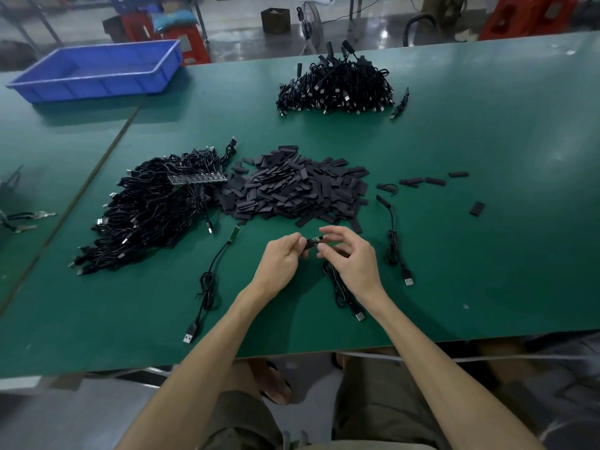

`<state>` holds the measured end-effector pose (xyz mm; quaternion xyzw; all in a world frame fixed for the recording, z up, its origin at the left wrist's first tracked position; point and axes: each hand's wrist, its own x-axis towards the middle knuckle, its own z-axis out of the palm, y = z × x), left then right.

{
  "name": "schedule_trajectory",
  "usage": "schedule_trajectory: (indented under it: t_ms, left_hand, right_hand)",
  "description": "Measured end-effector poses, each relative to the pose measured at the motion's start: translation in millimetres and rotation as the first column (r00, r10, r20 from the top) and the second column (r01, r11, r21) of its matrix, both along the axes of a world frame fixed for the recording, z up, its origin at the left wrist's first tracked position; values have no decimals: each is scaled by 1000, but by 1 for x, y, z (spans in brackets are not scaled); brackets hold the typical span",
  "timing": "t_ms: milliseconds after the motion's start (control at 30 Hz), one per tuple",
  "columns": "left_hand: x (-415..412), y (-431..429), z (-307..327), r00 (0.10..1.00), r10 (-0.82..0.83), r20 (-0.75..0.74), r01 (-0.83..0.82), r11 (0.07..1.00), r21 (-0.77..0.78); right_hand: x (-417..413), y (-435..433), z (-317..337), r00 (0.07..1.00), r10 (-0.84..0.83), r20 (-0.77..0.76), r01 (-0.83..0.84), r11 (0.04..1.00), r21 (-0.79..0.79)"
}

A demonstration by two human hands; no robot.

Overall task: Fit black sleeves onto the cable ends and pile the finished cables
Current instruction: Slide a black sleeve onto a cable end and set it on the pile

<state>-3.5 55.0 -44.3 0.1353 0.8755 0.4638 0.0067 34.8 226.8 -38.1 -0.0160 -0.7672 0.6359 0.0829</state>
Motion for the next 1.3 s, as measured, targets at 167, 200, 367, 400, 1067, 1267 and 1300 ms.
schedule_trajectory:
  t_ms: [167,200,367,400,1067,1267,1300]
  left_hand:
    - [-2,0,-3,1000,-21,-11,20,998,-68]
    - [-2,0,-4,999,-28,-15,27,997,-75]
    - [-2,-1,-2,999,-43,-25,40,993,-110]
    - [-1,-1,-2,999,-43,-26,39,992,-121]
    - [5,0,1,984,-72,-162,66,997,-40]
    - [14,4,1,899,-108,-424,-3,968,-251]
    - [15,4,2,889,-120,-442,-1,965,-263]
  right_hand:
    - [1,0,-1,1000,-8,-2,8,1000,-13]
    - [0,0,-1,1000,-9,1,9,1000,-16]
    - [0,0,-2,1000,16,7,-15,999,-42]
    - [0,0,-2,1000,19,9,-19,999,-46]
    - [-3,3,-4,998,-21,60,27,996,-86]
    - [-5,3,-4,996,-29,83,36,996,-85]
    - [-5,3,-4,996,-26,89,34,995,-92]
